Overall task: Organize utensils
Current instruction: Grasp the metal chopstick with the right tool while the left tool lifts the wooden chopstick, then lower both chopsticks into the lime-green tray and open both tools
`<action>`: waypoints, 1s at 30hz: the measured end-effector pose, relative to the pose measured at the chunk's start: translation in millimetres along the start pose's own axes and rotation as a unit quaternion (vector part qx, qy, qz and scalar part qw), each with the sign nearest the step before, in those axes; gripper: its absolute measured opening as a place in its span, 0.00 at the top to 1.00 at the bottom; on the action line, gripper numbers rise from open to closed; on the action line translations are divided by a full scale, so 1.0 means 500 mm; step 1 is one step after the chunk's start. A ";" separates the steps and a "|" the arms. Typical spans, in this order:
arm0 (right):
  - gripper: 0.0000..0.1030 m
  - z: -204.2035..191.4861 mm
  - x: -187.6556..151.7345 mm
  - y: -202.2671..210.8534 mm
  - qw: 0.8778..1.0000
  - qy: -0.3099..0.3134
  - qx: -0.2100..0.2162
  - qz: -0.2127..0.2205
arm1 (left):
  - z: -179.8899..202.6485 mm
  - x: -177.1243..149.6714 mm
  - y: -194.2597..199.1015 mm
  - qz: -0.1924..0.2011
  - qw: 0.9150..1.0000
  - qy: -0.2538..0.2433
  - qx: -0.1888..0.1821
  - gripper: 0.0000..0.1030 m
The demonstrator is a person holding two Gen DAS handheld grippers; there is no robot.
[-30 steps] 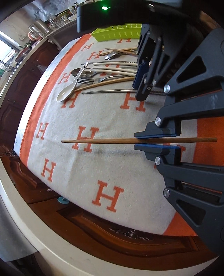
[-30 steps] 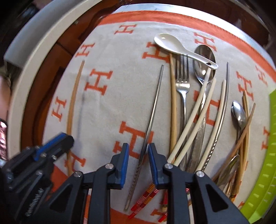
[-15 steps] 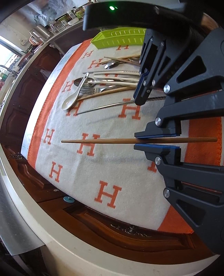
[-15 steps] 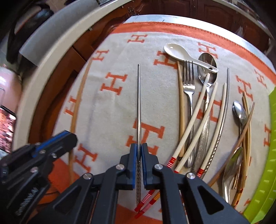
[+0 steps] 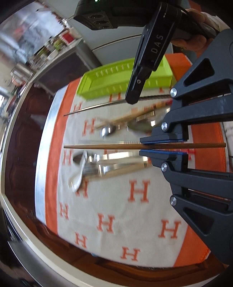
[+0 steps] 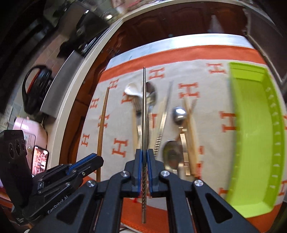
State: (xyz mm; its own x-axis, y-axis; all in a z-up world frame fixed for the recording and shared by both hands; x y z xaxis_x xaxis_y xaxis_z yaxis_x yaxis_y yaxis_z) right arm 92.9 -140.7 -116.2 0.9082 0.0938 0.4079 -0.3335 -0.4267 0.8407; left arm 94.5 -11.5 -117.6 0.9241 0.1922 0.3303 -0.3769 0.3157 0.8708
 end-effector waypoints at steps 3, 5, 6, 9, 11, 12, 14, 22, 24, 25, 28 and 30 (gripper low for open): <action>0.95 0.075 -0.006 0.044 0.999 -0.020 -0.029 0.016 | 0.104 -0.006 -0.023 -0.012 0.999 -0.033 -0.018 0.96; 0.95 0.128 -0.008 0.068 0.998 -0.032 -0.047 0.023 | 0.171 -0.012 -0.039 -0.018 0.998 -0.052 -0.026 0.96; 0.95 0.156 -0.011 0.080 0.997 -0.039 -0.057 0.026 | 0.200 -0.012 -0.050 -0.023 0.998 -0.058 -0.031 0.96; 0.95 0.226 -0.020 0.103 0.995 -0.051 -0.083 0.025 | 0.280 -0.018 -0.084 -0.038 0.996 -0.069 -0.045 0.96; 0.95 0.262 -0.026 0.107 0.994 -0.057 -0.093 0.021 | 0.324 -0.026 -0.107 -0.048 0.995 -0.074 -0.053 0.96; 0.95 0.275 -0.029 0.106 0.993 -0.059 -0.097 0.019 | 0.339 -0.033 -0.119 -0.055 0.994 -0.076 -0.055 0.96; 0.95 0.299 -0.035 0.104 0.992 -0.061 -0.105 0.015 | 0.360 -0.042 -0.149 -0.069 0.993 -0.078 -0.058 0.96; 0.95 0.333 -0.060 0.073 0.992 -0.055 -0.111 -0.012 | 0.352 -0.054 -0.236 -0.099 0.991 -0.064 -0.057 0.96; 0.95 0.335 -0.066 0.065 0.992 -0.054 -0.111 -0.019 | 0.347 -0.054 -0.247 -0.101 0.991 -0.064 -0.057 0.96; 0.95 0.336 -0.067 0.064 0.992 -0.054 -0.116 -0.022 | 0.344 -0.053 -0.251 -0.102 0.991 -0.064 -0.057 0.96; 0.94 0.339 -0.068 0.063 0.991 -0.050 -0.123 -0.025 | 0.340 -0.055 -0.260 -0.103 0.991 -0.057 -0.060 0.96; 0.94 0.341 -0.069 0.064 0.990 -0.048 -0.128 -0.028 | 0.341 -0.057 -0.266 -0.105 0.991 -0.052 -0.063 0.96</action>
Point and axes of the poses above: each gripper's, at about its wrist camera, not at the fingertips, and y roughly against the way its jaws point, z to its right, x to its top, the point moved 8 cm from there along -y, roughly the way its jaws point, and after that the axes turned 14 degrees about y, right-handed, at the moved point
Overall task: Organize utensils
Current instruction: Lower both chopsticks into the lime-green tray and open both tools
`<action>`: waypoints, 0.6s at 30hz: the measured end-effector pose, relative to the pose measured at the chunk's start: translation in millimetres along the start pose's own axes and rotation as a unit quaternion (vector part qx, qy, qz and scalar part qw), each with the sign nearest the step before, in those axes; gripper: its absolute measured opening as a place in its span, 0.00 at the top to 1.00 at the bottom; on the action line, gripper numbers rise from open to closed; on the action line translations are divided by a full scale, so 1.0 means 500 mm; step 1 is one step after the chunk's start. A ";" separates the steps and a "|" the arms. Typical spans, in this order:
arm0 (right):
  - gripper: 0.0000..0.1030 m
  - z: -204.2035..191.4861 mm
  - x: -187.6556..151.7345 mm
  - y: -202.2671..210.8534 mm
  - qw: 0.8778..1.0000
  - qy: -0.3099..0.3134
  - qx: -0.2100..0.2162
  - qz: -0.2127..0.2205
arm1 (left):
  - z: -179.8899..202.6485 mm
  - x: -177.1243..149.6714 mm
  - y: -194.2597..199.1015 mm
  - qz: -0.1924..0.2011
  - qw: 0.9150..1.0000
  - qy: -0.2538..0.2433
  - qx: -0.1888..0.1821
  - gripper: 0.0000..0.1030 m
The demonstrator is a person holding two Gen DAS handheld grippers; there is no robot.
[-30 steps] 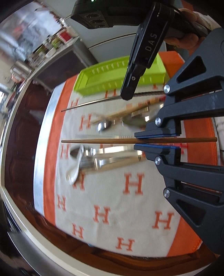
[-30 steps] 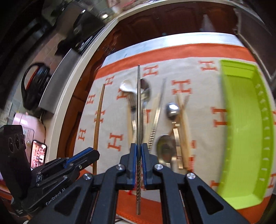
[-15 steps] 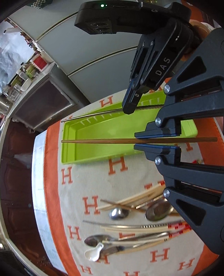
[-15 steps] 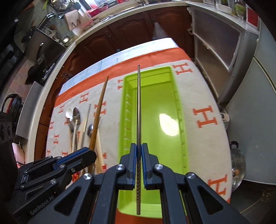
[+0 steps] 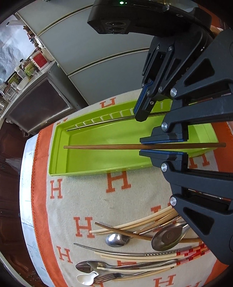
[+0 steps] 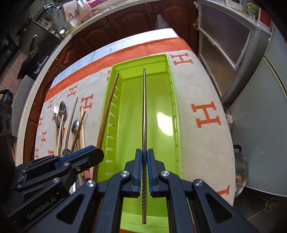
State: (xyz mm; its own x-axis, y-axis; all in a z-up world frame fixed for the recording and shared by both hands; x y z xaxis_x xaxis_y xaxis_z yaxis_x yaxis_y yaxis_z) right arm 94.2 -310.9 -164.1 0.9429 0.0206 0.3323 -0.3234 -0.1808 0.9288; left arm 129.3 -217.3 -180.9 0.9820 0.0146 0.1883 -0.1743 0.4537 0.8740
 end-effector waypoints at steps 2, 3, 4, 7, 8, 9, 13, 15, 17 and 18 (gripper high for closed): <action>0.94 0.007 0.001 0.002 1.000 -0.008 -0.007 0.001 | 0.002 0.000 -0.006 -0.004 1.000 0.001 -0.005 0.96; 0.94 0.011 0.000 0.001 1.000 -0.014 -0.006 -0.001 | 0.002 0.001 -0.010 -0.006 1.000 0.002 -0.006 0.96; 0.94 0.015 -0.001 0.002 1.000 -0.021 -0.004 -0.002 | 0.002 0.000 -0.009 -0.004 1.000 0.003 -0.006 0.96; 0.93 0.022 -0.004 0.005 1.000 -0.031 -0.004 -0.001 | 0.004 0.000 -0.003 -0.002 1.000 -0.002 -0.004 0.96; 0.92 0.022 -0.005 0.007 0.999 -0.032 -0.004 -0.001 | 0.004 0.000 0.001 -0.002 1.000 -0.004 -0.004 0.95; 0.91 0.022 -0.007 0.008 0.999 -0.032 -0.004 -0.001 | 0.003 -0.001 0.006 -0.002 1.000 -0.005 -0.002 0.95; 0.88 0.015 -0.012 0.012 0.999 -0.035 0.002 -0.001 | -0.001 -0.006 0.035 0.000 1.000 -0.008 0.000 0.78; 0.88 0.009 -0.016 0.013 0.999 -0.035 0.005 -0.001 | -0.007 -0.010 0.052 0.005 1.000 -0.011 0.007 0.74; 0.88 0.000 -0.019 0.016 0.999 -0.034 0.008 -0.001 | -0.017 -0.015 0.070 0.010 1.000 -0.018 0.018 0.74; 0.88 -0.006 -0.021 0.018 0.999 -0.032 0.009 0.000 | -0.023 -0.018 0.078 0.012 0.999 -0.020 0.024 0.74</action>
Point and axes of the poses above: each gripper's, at about its wrist camera, not at the fingertips, and y roughly against the way its jaws point, z to its right, x to its top, the point moved 8 cm from there along -y, roughly the way its jaws point, and after that the axes turned 14 degrees about y, right-handed, at the moved point
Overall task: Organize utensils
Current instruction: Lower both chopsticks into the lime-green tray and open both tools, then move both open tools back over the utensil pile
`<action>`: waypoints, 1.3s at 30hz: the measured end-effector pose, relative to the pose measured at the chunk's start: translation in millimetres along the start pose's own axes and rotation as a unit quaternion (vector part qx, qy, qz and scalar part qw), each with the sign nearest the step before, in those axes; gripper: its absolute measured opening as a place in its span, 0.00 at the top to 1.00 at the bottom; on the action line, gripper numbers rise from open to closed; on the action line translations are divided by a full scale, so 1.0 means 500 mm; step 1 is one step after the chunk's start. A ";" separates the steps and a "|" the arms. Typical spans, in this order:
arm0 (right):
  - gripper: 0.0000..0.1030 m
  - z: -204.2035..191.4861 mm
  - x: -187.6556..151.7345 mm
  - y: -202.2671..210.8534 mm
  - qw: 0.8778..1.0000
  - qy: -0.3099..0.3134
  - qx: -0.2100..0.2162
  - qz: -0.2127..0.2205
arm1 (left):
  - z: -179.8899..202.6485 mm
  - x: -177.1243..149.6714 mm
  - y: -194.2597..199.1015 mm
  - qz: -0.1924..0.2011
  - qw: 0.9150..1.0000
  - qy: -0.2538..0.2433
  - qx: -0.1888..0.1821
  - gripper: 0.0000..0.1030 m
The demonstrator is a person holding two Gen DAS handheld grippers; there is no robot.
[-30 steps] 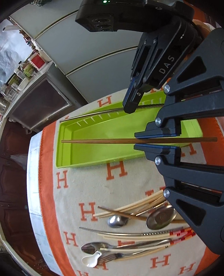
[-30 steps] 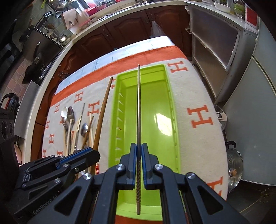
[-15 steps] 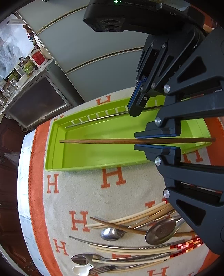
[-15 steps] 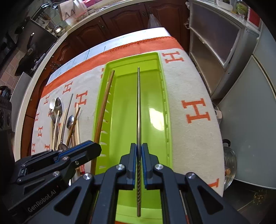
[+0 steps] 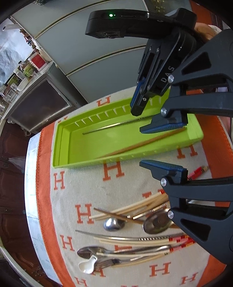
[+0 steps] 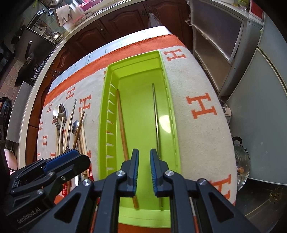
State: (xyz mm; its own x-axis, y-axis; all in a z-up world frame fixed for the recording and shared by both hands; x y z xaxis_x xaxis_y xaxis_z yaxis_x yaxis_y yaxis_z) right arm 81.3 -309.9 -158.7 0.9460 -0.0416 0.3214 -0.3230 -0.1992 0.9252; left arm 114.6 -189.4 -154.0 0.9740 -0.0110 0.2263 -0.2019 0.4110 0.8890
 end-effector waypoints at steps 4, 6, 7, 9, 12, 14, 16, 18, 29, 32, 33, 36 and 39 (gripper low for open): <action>0.88 -0.025 -0.008 0.005 1.000 0.008 0.006 0.002 | -0.038 -0.013 0.029 0.006 1.000 -0.004 0.021 0.74; 0.88 -0.042 -0.014 0.009 1.000 0.015 0.011 0.003 | -0.061 -0.020 0.043 0.015 0.999 -0.006 0.038 0.74; 0.88 -0.050 -0.015 0.010 1.000 0.019 0.012 0.004 | -0.073 -0.024 0.050 0.019 0.999 -0.007 0.044 0.74; 0.88 -0.070 -0.019 0.014 0.999 0.030 0.015 0.006 | -0.101 -0.031 0.065 0.025 0.998 -0.007 0.057 0.74; 0.88 -0.109 -0.022 0.020 0.999 0.048 0.025 0.009 | -0.144 -0.038 0.089 0.035 0.997 0.002 0.073 0.74; 0.88 -0.134 -0.021 0.024 0.998 0.059 0.031 0.010 | -0.175 -0.038 0.106 0.046 0.995 0.010 0.084 0.74; 0.88 -0.162 -0.018 0.025 0.997 0.072 0.037 0.012 | -0.200 -0.040 0.120 0.054 0.994 0.017 0.094 0.74; 0.88 -0.190 -0.014 0.026 0.995 0.086 0.042 0.012 | -0.224 -0.041 0.134 0.062 0.992 0.022 0.104 0.74; 0.72 -0.341 0.001 -0.017 0.988 0.141 0.064 -0.010 | -0.358 -0.035 0.199 0.099 0.984 0.063 0.137 0.74; 0.72 -0.377 0.007 -0.036 0.986 0.149 0.071 -0.019 | -0.402 -0.033 0.208 0.104 0.981 0.079 0.143 0.72; 0.72 -0.390 0.011 -0.044 0.985 0.151 0.074 -0.023 | -0.419 -0.031 0.211 0.105 0.980 0.086 0.144 0.71; 0.72 -0.422 0.024 -0.068 0.984 0.152 0.083 -0.032 | -0.474 -0.027 0.216 0.108 0.977 0.110 0.151 0.68; 0.72 -0.452 0.034 -0.093 0.983 0.152 0.091 -0.039 | -0.526 -0.025 0.221 0.108 0.973 0.134 0.153 0.68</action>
Point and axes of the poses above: each gripper's, at about its wrist camera, not at the fingertips, and y roughly against the way its jaws point, z to its right, x to its top, the point moved 8 cm from there along -y, roughly the way its jaws point, and after that the axes turned 14 degrees about y, right-handed, at the moved point
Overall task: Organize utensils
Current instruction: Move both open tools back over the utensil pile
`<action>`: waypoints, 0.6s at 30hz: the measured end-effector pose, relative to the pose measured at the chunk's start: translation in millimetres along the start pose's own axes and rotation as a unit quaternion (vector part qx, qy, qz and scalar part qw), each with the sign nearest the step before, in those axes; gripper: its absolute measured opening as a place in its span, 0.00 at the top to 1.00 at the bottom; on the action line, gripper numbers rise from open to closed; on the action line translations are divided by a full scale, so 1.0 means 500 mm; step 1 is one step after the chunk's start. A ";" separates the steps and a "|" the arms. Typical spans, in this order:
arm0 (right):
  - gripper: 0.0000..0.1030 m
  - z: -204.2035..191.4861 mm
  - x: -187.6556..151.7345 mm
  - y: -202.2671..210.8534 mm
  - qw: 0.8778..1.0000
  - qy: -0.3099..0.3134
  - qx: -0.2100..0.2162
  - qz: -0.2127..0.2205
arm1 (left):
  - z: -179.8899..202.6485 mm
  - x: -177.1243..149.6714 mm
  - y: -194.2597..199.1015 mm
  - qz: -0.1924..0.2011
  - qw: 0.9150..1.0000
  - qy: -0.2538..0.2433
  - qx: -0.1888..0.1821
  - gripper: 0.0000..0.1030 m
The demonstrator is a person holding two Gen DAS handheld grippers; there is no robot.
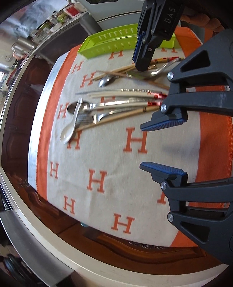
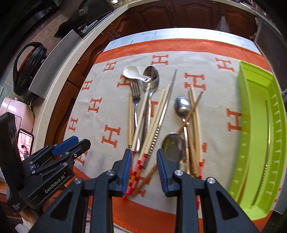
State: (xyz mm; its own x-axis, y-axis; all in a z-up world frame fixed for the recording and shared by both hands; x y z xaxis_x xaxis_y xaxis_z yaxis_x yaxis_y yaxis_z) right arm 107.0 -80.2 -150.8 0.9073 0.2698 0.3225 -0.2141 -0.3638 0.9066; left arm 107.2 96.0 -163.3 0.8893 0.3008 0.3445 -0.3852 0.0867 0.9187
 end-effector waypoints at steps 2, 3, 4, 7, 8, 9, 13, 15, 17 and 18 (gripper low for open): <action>0.72 -0.010 0.013 -0.022 1.000 -0.002 0.006 -0.005 | -0.027 0.006 -0.006 -0.002 1.000 0.013 0.000 0.68; 0.72 -0.014 0.019 -0.036 1.000 -0.004 0.009 -0.009 | -0.037 0.007 -0.010 -0.003 1.000 0.017 0.001 0.68; 0.72 -0.016 0.024 -0.048 1.000 -0.006 0.010 -0.014 | -0.046 0.008 -0.014 -0.005 1.000 0.021 0.001 0.68; 0.72 -0.015 0.031 -0.084 0.999 -0.012 0.009 -0.029 | -0.062 0.005 -0.024 -0.009 1.000 0.022 0.001 0.68; 0.72 -0.014 0.032 -0.095 0.999 -0.015 0.007 -0.034 | -0.065 0.004 -0.027 -0.010 1.000 0.022 0.002 0.68; 0.72 -0.012 0.033 -0.104 0.999 -0.016 0.006 -0.038 | -0.066 0.003 -0.029 -0.011 1.000 0.021 0.003 0.68; 0.73 -0.010 0.038 -0.128 0.999 -0.012 -0.008 -0.047 | -0.069 0.003 -0.039 -0.015 1.000 0.021 0.001 0.68; 0.76 -0.013 0.040 -0.135 0.999 -0.005 -0.014 -0.050 | -0.068 0.004 -0.042 -0.015 1.000 0.020 -0.001 0.68; 0.80 -0.018 0.041 -0.143 0.998 0.001 -0.019 -0.054 | -0.067 0.004 -0.045 -0.016 1.000 0.021 -0.002 0.68; 0.81 -0.019 0.041 -0.147 0.998 0.004 -0.023 -0.056 | -0.066 0.004 -0.048 -0.017 1.000 0.021 -0.003 0.68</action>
State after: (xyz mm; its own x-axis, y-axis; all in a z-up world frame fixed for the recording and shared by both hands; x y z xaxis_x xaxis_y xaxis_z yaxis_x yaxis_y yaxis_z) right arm 137.8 -39.3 -208.3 0.9235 0.3137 0.2206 -0.1281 -0.2899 0.9484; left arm 110.0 125.7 -190.8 0.8906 0.3374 0.3050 -0.3569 0.1027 0.9285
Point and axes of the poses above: each gripper's, at about its wrist camera, not at the fingertips, and y roughly against the way its jaws point, z to its right, x to its top, the point moved 8 cm from there along -y, roughly the way its jaws point, and after that the axes turned 14 degrees about y, right-handed, at the moved point
